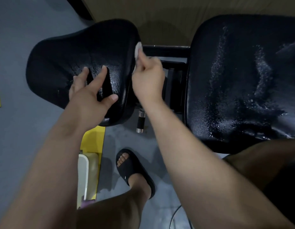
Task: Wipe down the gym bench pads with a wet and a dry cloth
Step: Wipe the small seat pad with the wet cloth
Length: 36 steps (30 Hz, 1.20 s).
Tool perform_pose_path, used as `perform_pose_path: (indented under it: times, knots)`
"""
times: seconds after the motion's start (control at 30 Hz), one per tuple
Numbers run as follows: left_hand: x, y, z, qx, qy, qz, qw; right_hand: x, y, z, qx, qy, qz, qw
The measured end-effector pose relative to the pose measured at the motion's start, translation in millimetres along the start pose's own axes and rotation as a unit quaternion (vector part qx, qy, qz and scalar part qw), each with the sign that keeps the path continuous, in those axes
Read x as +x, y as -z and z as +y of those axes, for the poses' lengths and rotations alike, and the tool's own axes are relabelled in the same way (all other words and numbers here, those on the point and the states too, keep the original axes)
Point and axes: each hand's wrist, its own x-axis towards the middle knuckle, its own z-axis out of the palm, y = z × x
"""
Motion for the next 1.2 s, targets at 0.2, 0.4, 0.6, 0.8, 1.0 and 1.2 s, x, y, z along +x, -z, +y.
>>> perform_pose_path:
  times: [0.2, 0.4, 0.6, 0.8, 1.0, 1.2]
  knots:
    - [1.1, 0.2, 3.2, -0.009, 0.007, -0.006, 1.000, -32.0, 4.9, 2.2, 0.052, 0.017, -0.020, 0.998]
    - [0.4, -0.1, 4.8, -0.013, 0.005, -0.007, 1.000, 42.8, -2.6, 0.6, -0.032, -0.007, -0.047, 0.998]
    - [3.0, -0.6, 6.8, -0.017, 0.014, -0.011, 1.000, 38.7, 5.2, 10.3, -0.037, -0.074, -0.113, 0.990]
    - [3.5, -0.1, 7.2, -0.014, 0.021, -0.010, 1.000, 63.9, 1.4, 3.8, -0.057, -0.111, -0.137, 0.983]
    - [2.9, -0.9, 2.9, -0.008, 0.009, -0.008, 1.000, 31.0, 10.7, 7.5, -0.052, -0.076, -0.131, 0.987]
    - [3.1, -1.2, 0.9, -0.006, 0.001, 0.001, 1.000, -80.2, 19.6, 7.0, 0.013, -0.067, -0.069, 0.995]
